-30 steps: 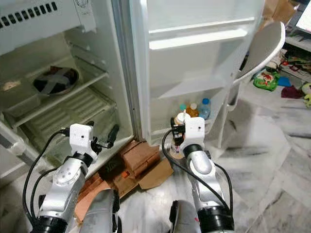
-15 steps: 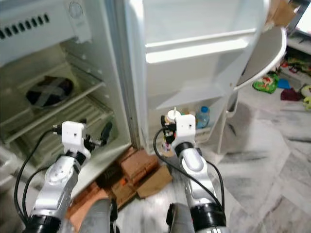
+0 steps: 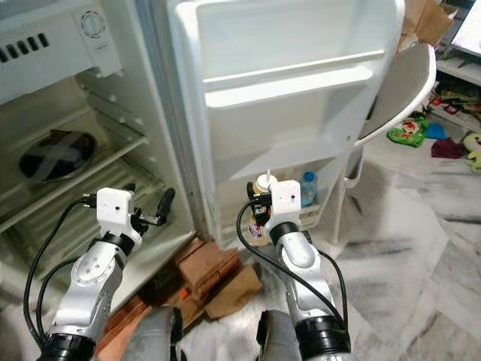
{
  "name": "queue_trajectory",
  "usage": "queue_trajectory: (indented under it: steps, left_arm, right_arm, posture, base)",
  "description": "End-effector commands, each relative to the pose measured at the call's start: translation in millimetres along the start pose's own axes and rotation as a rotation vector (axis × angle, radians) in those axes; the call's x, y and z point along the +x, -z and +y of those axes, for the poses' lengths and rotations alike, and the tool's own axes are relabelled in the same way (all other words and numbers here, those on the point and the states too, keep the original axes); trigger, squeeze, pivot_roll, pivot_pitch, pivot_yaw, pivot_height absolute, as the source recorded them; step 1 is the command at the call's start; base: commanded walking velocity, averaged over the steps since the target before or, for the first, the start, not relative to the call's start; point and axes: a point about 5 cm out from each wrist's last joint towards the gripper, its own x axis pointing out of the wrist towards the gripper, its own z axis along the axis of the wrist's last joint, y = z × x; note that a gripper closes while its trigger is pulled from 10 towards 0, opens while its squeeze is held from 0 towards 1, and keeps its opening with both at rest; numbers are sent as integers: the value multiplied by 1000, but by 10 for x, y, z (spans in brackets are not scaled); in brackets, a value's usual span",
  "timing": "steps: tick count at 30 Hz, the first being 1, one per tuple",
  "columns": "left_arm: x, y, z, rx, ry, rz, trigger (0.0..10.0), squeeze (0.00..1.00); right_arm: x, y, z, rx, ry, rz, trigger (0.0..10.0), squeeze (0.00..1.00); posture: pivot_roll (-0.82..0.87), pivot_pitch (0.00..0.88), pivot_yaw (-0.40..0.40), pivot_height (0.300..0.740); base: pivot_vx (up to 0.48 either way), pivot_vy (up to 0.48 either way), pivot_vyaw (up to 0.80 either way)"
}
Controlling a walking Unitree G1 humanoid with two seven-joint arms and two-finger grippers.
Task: Restocking fridge
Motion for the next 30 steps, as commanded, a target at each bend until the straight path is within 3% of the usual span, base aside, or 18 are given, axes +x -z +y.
queue_trajectory:
  steps: [1, 9, 19, 26, 30]
  left_arm:
    - [5, -23, -20, 10, 15, -5, 10000, 0]
    - [-1, -17, -16, 7, 8, -5, 10000, 0]
    - [-14, -8, -11, 8, -6, 4, 10000, 0]
    - [-143, 9, -7, 2, -9, 24, 10000, 0]
    - [-231, 27, 26, 0, -17, 44, 10000, 0]
  right_arm:
    - [4, -29, -31, 1, 6, -9, 10000, 0]
    - [-4, -24, 22, -9, -43, -6, 10000, 0]
    - [-18, 25, 6, -9, -26, 20, 10000, 0]
    - [-80, 134, 92, -8, -63, 72, 10000, 0]
    - [-87, 151, 122, 8, -73, 79, 10000, 0]
  posture:
    - [51, 29, 9, 647]
    - [49, 32, 8, 647]
    - [50, 44, 8, 647]
    - [71, 100, 17, 647]
    - [82, 119, 19, 622]
  base:
    - [398, 0, 0]
    - [382, 0, 0]
    - [0, 0, 368]
    - [0, 0, 0]
    - [0, 0, 0]
